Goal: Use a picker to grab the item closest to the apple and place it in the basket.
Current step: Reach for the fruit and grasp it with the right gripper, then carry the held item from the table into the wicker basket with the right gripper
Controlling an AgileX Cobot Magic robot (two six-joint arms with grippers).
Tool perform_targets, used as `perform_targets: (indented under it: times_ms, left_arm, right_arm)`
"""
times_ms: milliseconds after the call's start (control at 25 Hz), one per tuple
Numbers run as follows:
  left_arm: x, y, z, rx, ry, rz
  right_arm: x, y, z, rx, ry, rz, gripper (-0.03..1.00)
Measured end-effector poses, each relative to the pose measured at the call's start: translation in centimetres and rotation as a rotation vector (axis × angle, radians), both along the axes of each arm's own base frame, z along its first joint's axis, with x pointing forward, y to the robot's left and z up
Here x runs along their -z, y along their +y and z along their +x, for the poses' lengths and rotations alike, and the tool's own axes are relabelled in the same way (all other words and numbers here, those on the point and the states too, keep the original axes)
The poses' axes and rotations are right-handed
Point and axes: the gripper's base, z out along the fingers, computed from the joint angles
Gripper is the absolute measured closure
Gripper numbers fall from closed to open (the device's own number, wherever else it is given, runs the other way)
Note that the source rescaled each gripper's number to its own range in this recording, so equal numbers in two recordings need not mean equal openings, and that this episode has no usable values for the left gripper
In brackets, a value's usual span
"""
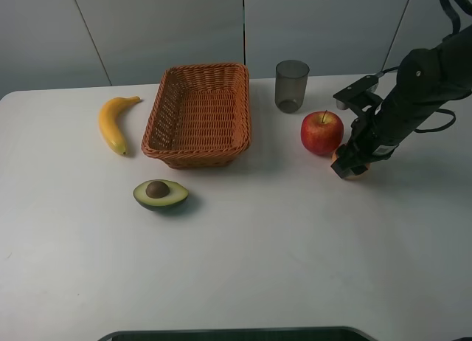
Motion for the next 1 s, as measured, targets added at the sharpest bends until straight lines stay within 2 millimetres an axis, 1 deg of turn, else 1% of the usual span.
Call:
perform_targets:
  times_ms: [560,640,720,800,840,920,960,1000]
  left_arm:
    - [0.0,0.0,0.0,0.0,0.0,0.0]
    - [0.0,0.0,0.0,0.0,0.0,0.0]
    - [0.0,0.0,0.0,0.0,0.0,0.0]
    - [0.0,0.0,0.0,0.0,0.0,0.0]
    - [0.0,0.0,0.0,0.0,0.0,0.0]
    - [0.0,0.0,0.0,0.0,0.0,0.0]
    - [0.0,0.0,0.0,0.0,0.0,0.0]
    - [0.0,0.0,0.0,0.0,0.0,0.0]
  right_arm:
    - [0.0,0.0,0.0,0.001,0.0,0.002,0.97]
    - [-0.3,0.0,-0.1,0.003,0.0,0.003,0.97]
    - [-1.3,0.0,-0.4,0.029,0.01,0.01,0.97]
    - [-2.9,-0.1,-0.8,0.053,0.014,0.019,0.97]
    - [-4.1,-0.2,-1.2,0.064,0.018,0.023,0.97]
    - [-5.8,-0.2,-1.9,0.086,0.02,0.033,0.97]
    - [-7.0,-0.1,-2.4,0.096,0.016,0.041,0.97]
    - [-7.7,0.2,-2.8,0.098,0.017,0.045,0.97]
